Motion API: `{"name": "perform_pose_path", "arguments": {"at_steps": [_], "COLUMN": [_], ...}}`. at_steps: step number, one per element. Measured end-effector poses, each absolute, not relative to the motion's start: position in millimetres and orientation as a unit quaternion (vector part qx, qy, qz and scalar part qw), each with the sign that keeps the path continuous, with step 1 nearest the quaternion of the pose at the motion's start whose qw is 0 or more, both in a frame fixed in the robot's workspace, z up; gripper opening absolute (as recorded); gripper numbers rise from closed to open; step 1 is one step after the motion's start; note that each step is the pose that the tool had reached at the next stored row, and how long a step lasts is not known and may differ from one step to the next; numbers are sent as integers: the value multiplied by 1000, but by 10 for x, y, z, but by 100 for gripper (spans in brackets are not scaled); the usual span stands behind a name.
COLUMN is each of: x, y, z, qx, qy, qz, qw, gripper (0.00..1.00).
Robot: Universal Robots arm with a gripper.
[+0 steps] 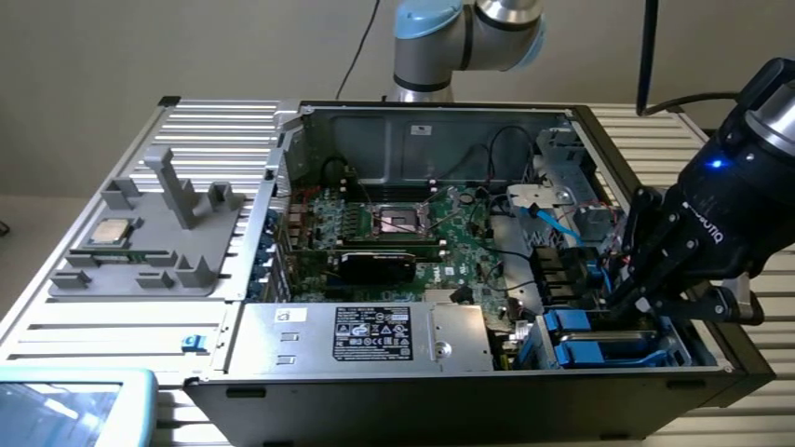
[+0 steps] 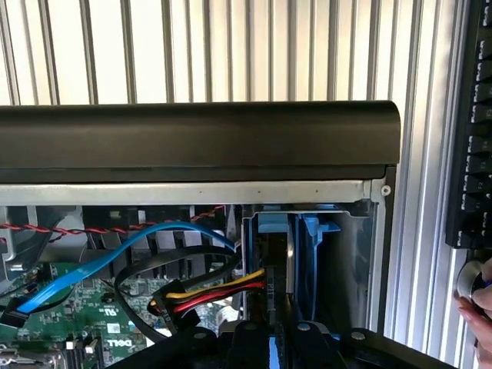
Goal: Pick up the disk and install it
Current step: 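Insert the first disk wire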
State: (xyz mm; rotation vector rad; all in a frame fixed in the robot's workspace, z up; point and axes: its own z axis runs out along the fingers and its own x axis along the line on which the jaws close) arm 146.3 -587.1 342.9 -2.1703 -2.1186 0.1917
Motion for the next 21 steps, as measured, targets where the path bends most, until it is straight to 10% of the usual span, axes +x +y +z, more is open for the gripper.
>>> {"name": "perform_pose_path", "arguments": {"at_steps": [21], "x": [1486], "y": [-5816], "z": [3397], "qx": [-713], "qy": [-696], "qz": [72], "qw": [35], "gripper": [16]}}
